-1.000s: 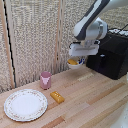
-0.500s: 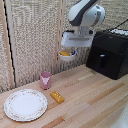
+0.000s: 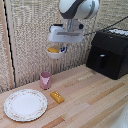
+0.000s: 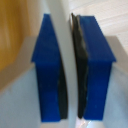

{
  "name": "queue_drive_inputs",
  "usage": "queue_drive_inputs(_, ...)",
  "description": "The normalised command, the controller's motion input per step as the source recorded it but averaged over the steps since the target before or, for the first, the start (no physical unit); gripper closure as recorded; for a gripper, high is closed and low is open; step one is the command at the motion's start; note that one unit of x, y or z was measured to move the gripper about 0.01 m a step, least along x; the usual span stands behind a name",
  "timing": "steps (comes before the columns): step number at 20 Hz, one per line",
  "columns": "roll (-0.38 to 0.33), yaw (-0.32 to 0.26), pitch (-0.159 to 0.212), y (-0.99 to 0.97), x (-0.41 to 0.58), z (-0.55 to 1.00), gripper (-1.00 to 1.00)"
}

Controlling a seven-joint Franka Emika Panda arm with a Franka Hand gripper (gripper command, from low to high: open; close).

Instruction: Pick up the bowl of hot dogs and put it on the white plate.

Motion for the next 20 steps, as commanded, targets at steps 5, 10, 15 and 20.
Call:
queue_drive_inputs(5, 0.000, 0.023, 0.000, 0.97, 0.129, -0.02, 1.00)
queue_drive_inputs(10, 0.000, 0.054, 0.007, 0.89, 0.123, -0.20, 1.00)
queue_drive_inputs(15, -0.041, 0.113, -0.001, 0.67, 0.142, -0.44, 1.00)
queue_drive_inputs(20, -0.060, 0.127, -0.001, 0.58, 0.105, -0.49, 1.00)
